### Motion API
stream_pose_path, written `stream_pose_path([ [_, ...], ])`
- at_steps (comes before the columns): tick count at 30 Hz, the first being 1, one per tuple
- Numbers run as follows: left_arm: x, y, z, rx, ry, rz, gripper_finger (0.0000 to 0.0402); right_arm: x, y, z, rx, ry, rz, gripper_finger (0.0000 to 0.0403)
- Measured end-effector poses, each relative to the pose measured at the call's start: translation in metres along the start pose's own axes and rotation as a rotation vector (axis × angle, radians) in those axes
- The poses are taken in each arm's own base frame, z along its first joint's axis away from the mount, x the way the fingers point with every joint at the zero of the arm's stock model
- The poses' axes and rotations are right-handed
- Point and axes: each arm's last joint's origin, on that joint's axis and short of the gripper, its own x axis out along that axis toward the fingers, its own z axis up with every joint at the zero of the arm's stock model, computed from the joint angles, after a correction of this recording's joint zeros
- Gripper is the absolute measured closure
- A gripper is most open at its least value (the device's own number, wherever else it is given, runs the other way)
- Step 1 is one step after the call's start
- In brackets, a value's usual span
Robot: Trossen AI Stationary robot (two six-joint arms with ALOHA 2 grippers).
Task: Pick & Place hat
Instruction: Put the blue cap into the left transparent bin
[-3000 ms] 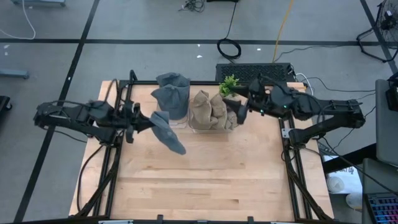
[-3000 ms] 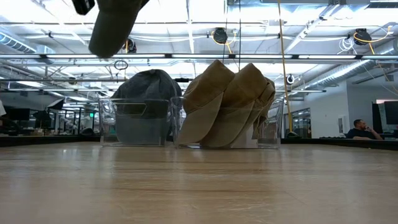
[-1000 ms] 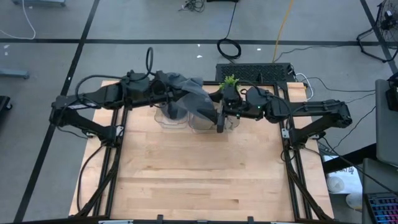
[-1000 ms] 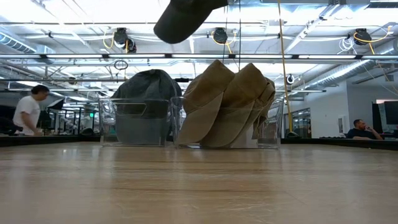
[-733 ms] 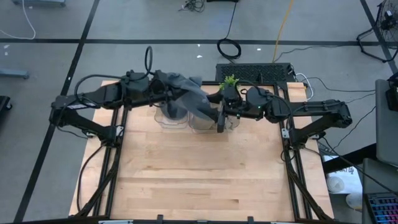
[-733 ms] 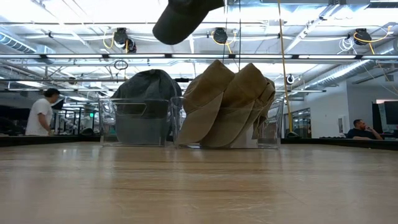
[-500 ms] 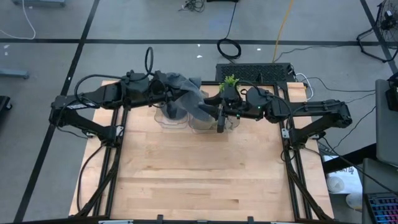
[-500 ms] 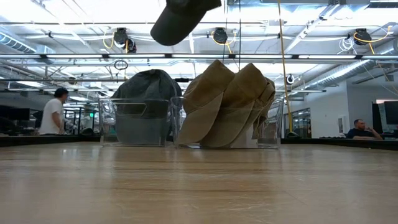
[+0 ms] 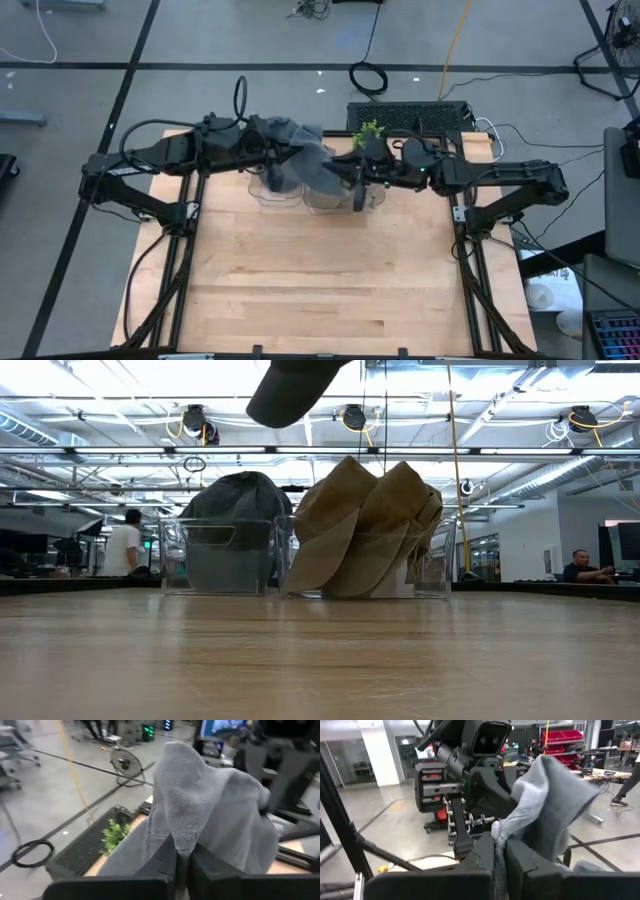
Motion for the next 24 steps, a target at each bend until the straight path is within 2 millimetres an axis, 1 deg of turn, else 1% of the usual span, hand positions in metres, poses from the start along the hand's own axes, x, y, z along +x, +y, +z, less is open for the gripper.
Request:
stream_pose_path([
  [3, 0.000, -0.001, -0.002, -0.001, 0.028, -0.044, 0.0379, -0.010, -0.001, 0.006, -0.025, 0.001, 0.000, 0.0400],
  [5, -0.004, 0.000, -0.003, -0.009, 0.050, -0.057, 0.0375, -0.019, -0.002, 0.011, -0.034, 0.012, -0.001, 0.0400],
  [8, -0.013, 0.006, -0.003, -0.027, 0.072, -0.043, 0.0356, -0.037, -0.003, 0.023, -0.033, -0.004, 0.002, 0.0401],
  [10, -0.018, 0.011, -0.004, -0.053, 0.089, -0.033, 0.0331, -0.049, -0.004, 0.028, -0.034, 0.005, 0.002, 0.0401],
  [13, -0.031, 0.020, -0.005, -0.078, 0.126, -0.006, 0.0278, -0.061, -0.006, 0.029, -0.038, 0.045, -0.003, 0.0401],
  [17, -0.054, 0.031, -0.004, -0.106, 0.141, 0.024, 0.0203, -0.081, -0.008, 0.035, -0.038, 0.061, -0.006, 0.0402],
  [19, -0.066, 0.035, -0.004, -0.110, 0.143, 0.022, 0.0172, -0.089, -0.009, 0.037, -0.040, 0.078, -0.004, 0.0402],
  [21, -0.076, 0.038, -0.004, -0.123, 0.143, 0.010, 0.0147, -0.095, -0.008, 0.036, -0.038, 0.098, 0.004, 0.0402],
  [24, -0.090, 0.040, -0.002, -0.143, 0.127, -0.026, 0.0120, -0.099, -0.004, 0.033, -0.044, 0.135, 0.022, 0.0402],
])
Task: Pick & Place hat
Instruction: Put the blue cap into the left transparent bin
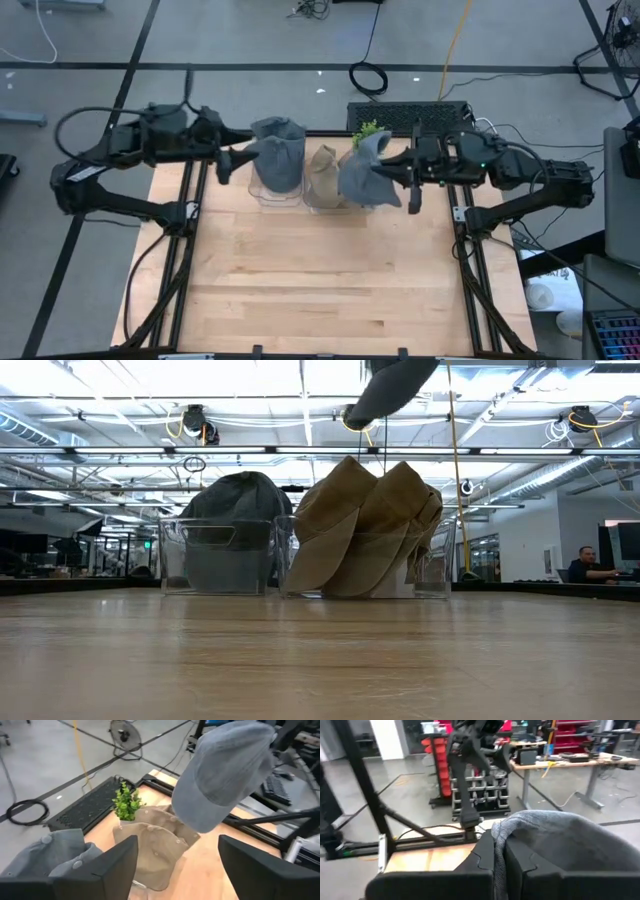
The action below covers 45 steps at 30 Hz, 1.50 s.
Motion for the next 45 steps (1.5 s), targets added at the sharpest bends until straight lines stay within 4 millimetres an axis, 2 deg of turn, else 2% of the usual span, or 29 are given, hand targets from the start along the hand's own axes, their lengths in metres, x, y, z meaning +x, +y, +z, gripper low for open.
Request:
stream_pose_path([
  [4, -0.012, 0.000, 0.000, 0.031, -0.007, -0.077, 0.0102, 0.003, 0.009, -0.004, -0.009, 0.032, 0.038, 0.0402],
  [10, -0.015, -0.003, -0.001, 0.045, 0.022, -0.206, 0.0101, 0.027, 0.026, -0.003, -0.047, 0.080, 0.102, 0.0402],
  [14, -0.010, -0.006, -0.002, 0.120, 0.050, -0.290, 0.0113, 0.049, 0.038, 0.003, -0.075, 0.090, 0.194, 0.0402],
  [17, -0.007, -0.008, -0.001, 0.217, 0.040, -0.319, 0.0125, 0.070, 0.046, 0.002, -0.082, 0.125, 0.265, 0.0402],
  [21, -0.007, -0.011, 0.004, 0.264, 0.018, -0.325, 0.0136, 0.089, 0.053, 0.000, -0.085, 0.148, 0.354, 0.0402],
  [28, 0.000, -0.026, 0.021, 0.286, 0.007, -0.383, 0.0113, 0.112, 0.063, 0.001, -0.065, 0.134, 0.477, 0.0402],
  [35, 0.019, -0.046, 0.028, 0.316, 0.067, -0.476, 0.0084, 0.123, 0.065, 0.001, -0.013, 0.110, 0.559, 0.0403],
  [45, 0.051, -0.077, 0.018, 0.343, 0.141, -0.631, 0.0098, 0.122, 0.066, 0.001, -0.016, 0.110, 0.584, 0.0403],
])
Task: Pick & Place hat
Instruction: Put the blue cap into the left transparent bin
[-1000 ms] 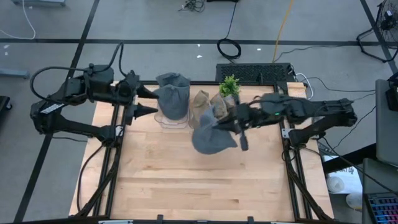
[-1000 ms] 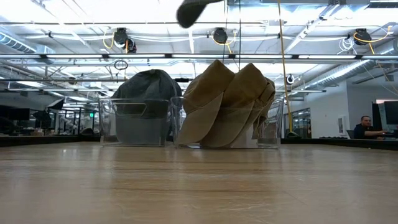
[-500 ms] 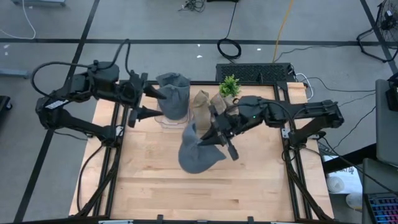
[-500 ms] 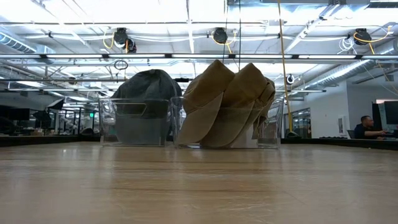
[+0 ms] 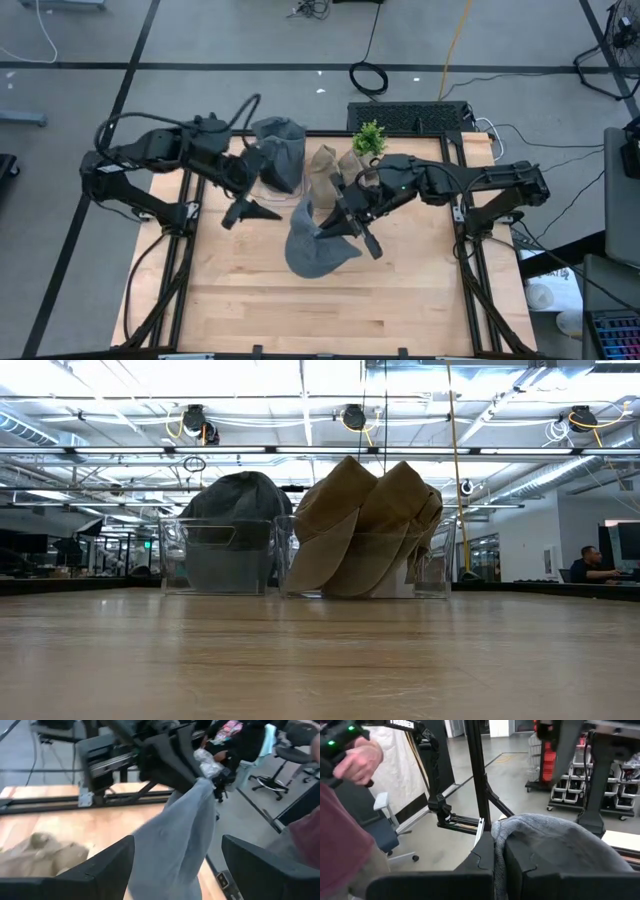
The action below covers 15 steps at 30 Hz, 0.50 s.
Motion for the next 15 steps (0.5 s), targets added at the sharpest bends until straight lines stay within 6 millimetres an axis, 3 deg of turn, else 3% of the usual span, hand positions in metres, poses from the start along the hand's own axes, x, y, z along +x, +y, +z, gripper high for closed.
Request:
stream_pose_path([
  [15, 0.049, -0.006, 0.007, 0.038, -0.061, -0.064, 0.0105, -0.002, -0.006, 0.000, -0.018, -0.003, -0.016, 0.0403],
])
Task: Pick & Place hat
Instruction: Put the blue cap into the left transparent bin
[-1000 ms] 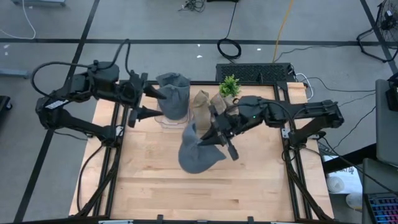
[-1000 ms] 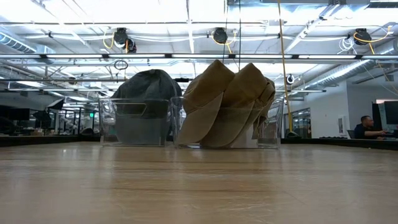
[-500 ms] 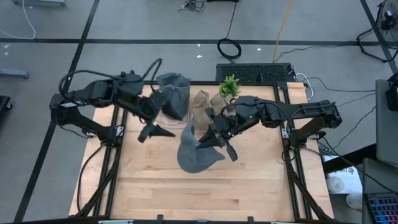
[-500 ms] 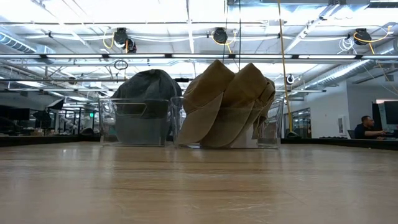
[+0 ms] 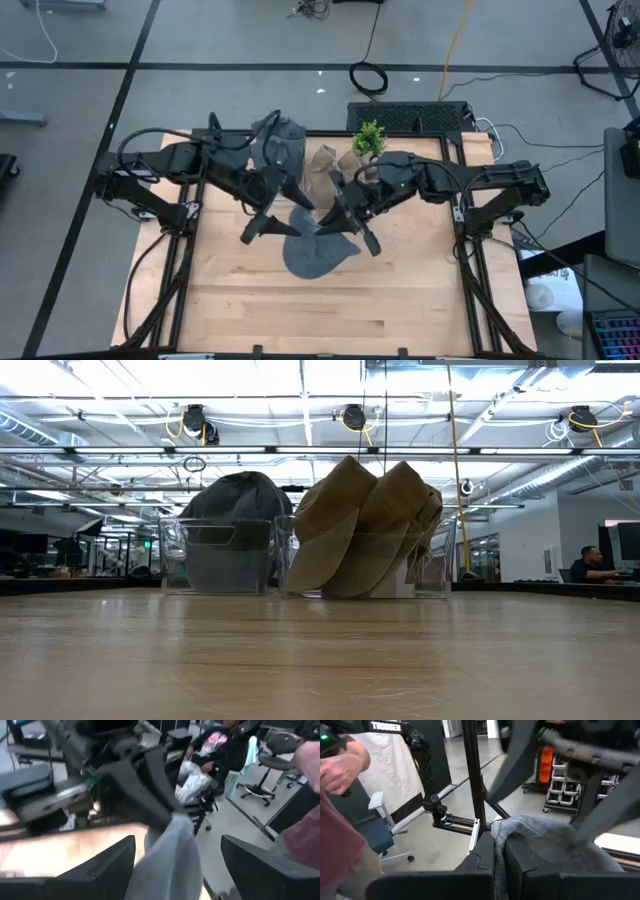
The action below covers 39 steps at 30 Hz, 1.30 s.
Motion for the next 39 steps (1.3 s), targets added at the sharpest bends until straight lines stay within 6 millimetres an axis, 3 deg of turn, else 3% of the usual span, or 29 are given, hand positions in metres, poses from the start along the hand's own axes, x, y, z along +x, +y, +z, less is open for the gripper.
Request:
stream_pose_path([
  [9, 0.013, 0.000, -0.008, -0.025, 0.058, 0.001, 0.0108, 0.012, -0.011, -0.012, 0.023, 0.053, -0.020, 0.0403],
  [24, 0.010, 0.003, -0.014, -0.039, 0.126, 0.049, 0.0205, 0.011, -0.012, -0.009, 0.016, 0.030, -0.021, 0.0403],
  [30, 0.007, 0.010, -0.012, -0.138, 0.103, 0.028, 0.0268, 0.007, -0.014, -0.008, 0.032, 0.027, -0.014, 0.0402],
  [37, 0.003, 0.018, -0.012, -0.233, 0.110, -0.055, 0.0384, 0.008, -0.014, -0.008, 0.010, 0.029, -0.014, 0.0387],
  [39, 0.001, 0.021, -0.012, -0.243, 0.111, -0.088, 0.0391, 0.008, -0.015, -0.008, 0.014, 0.026, -0.048, 0.0374],
])
